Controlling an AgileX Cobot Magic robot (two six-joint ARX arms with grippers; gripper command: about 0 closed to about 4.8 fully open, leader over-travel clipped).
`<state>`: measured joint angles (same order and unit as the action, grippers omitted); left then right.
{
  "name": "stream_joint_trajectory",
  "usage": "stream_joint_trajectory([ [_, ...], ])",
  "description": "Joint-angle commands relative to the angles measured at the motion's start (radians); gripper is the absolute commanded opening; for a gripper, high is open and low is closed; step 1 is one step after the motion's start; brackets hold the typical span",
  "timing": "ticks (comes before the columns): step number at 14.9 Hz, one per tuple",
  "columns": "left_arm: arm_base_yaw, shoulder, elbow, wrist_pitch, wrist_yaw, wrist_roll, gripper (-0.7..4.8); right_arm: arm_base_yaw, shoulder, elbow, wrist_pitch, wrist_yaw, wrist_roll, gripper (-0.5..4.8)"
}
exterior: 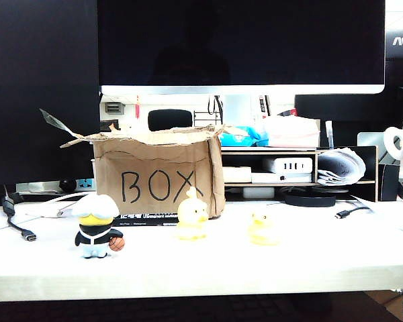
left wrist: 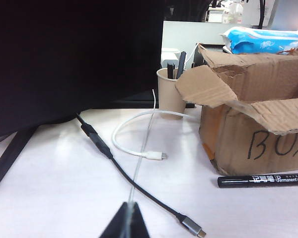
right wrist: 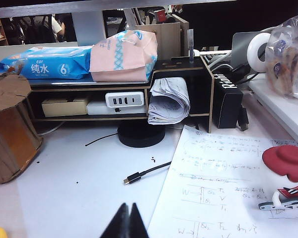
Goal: Put the doll that is least similar in color compared to the others into the paper box.
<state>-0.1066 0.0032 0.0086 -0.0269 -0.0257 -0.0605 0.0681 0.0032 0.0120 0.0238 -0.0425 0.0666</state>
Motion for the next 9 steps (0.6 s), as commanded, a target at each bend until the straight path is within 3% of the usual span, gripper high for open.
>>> stream_joint_trajectory([
  [1,0.000,0.000,0.001,0.006,0.004,0.000,-0.05,0.000,0.000,0.000,0.010,0.002,0.005,-0.05],
  [6,0.000,0.000,0.001,0.006,0.004,0.000,-0.05,0.000,0.000,0.000,0.010,0.003,0.004,-0.05],
  [9,0.000,0.120,0.001,0.006,0.004,0.000,-0.05,0.000,0.000,0.000,0.009,-0.018,0.021,-0.05],
])
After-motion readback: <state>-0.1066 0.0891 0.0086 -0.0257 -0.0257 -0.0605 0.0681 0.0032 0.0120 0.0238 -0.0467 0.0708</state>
